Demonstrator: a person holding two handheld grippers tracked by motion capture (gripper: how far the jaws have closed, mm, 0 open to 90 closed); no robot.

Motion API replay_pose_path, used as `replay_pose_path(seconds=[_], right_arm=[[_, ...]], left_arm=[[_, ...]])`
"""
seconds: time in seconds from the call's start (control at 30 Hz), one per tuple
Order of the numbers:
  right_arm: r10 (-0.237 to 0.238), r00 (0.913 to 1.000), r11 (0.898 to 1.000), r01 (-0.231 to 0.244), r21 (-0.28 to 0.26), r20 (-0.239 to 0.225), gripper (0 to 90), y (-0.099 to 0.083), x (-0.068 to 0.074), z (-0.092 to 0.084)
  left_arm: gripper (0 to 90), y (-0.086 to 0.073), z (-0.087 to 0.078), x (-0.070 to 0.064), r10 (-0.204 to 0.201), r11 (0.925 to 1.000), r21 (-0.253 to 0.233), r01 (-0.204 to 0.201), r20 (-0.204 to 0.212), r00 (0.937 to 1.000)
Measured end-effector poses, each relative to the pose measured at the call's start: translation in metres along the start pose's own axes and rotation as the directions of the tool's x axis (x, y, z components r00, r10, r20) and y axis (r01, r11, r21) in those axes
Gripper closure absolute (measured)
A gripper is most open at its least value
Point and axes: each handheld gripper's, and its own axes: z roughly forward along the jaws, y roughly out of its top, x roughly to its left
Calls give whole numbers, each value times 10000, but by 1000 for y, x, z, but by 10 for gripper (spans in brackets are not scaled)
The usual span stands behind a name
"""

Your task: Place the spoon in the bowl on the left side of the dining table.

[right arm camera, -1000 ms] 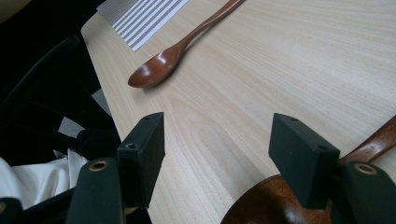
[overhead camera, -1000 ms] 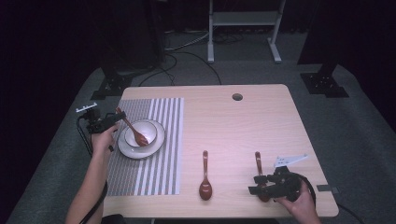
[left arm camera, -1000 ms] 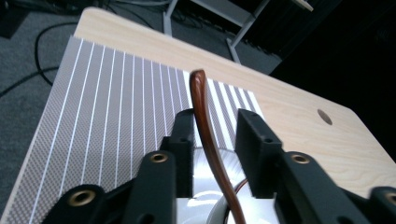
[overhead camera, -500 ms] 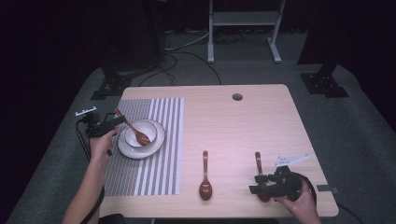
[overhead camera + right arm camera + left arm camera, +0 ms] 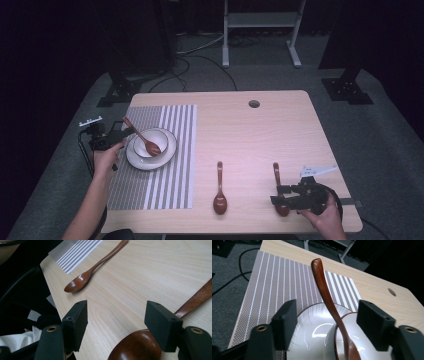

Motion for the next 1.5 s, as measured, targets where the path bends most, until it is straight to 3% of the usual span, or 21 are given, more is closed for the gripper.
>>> replay_pose_path(seconds=[0.43, 0.9, 1.07, 1.2, 1.5], right_arm=[[198, 9998, 9998, -198, -55, 88, 330, 1, -5, -2], [237, 9995, 9995, -232, -230, 228, 327, 1, -8, -9], [266, 9991, 9992, -256, -298, 334, 296, 1, -9, -11], [278, 9986, 9992, -264, -292, 455, 291, 1, -9, -12], [249, 9981, 9990, -228, -385, 560, 291, 1, -9, -15]], left_arm=[[185, -7, -15, -7, 217, 9997, -99, -216, 112, 9997], [161, -11, -13, -33, 833, 9964, 110, -843, 713, 9940], [160, -17, -11, -48, 1231, 9920, 131, -1253, 1115, 9861], [109, -20, -9, -60, 1436, 9889, 200, -1475, 1330, 9807], [98, -28, -2, -86, 1893, 9793, 335, -1997, 1982, 9617]])
